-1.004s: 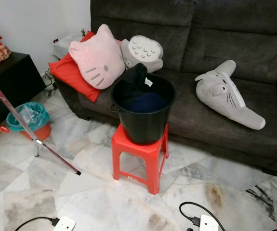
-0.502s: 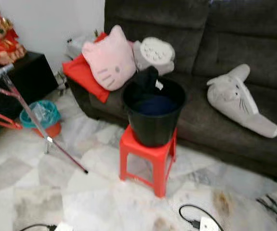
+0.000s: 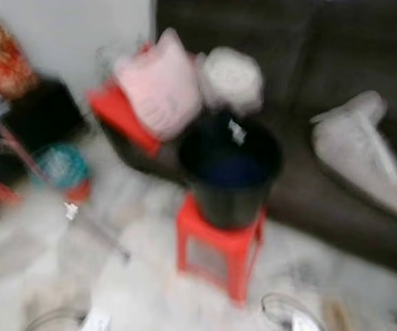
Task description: Hang hanger
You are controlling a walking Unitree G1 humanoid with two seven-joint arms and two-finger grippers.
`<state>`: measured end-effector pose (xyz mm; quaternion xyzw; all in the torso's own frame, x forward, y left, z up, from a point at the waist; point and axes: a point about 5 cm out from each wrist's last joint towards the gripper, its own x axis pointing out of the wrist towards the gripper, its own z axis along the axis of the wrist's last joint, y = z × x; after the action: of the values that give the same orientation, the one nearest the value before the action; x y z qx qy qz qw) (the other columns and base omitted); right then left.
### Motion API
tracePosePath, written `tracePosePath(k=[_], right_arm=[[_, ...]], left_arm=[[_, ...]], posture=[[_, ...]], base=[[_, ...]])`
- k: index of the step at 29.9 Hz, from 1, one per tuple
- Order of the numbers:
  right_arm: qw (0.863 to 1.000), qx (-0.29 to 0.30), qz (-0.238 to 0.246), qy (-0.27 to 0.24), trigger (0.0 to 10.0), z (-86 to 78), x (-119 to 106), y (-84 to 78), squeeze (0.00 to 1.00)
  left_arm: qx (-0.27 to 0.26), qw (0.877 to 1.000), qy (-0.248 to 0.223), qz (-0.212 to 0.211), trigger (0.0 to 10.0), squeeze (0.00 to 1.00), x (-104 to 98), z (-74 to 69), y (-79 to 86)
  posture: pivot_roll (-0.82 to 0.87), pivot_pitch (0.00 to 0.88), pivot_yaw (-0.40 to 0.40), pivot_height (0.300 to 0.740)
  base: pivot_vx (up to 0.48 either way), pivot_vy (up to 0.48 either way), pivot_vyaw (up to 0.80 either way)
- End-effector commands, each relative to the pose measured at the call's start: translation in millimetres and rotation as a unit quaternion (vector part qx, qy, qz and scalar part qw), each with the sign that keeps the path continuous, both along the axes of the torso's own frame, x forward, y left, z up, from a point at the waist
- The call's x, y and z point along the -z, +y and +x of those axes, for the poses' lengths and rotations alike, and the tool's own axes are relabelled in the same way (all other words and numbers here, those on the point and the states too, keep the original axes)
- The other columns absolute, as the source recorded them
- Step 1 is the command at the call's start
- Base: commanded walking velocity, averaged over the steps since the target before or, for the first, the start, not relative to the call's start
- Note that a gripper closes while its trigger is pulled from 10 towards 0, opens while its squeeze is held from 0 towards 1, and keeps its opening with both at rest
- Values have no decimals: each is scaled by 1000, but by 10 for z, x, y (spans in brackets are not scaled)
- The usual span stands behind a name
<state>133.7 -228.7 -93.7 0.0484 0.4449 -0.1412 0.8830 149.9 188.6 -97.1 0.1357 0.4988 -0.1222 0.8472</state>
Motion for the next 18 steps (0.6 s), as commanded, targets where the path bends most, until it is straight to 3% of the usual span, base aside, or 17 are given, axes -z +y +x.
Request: tracePosePath(k=[1,8,18], right_arm=[[1000,0,17,7,10000,-50,40,103,0],[1000,-2,15,10,10000,-86,45,76,0],[1000,-6,-6,-14,10000,-34,7,52,0]], left_arm=[[-10,1000,5,12,10000,0,1,-37,106],[-8,1000,5,14,10000,0,-1,-33,107],[-8,1000,1,12,10000,0,-2,-33,104]], posture=[[-79,14,59,740],[-81,14,60,740],[-86,15,57,740]], base=[[341,0,0],[338,0,0],[0,0,0]])
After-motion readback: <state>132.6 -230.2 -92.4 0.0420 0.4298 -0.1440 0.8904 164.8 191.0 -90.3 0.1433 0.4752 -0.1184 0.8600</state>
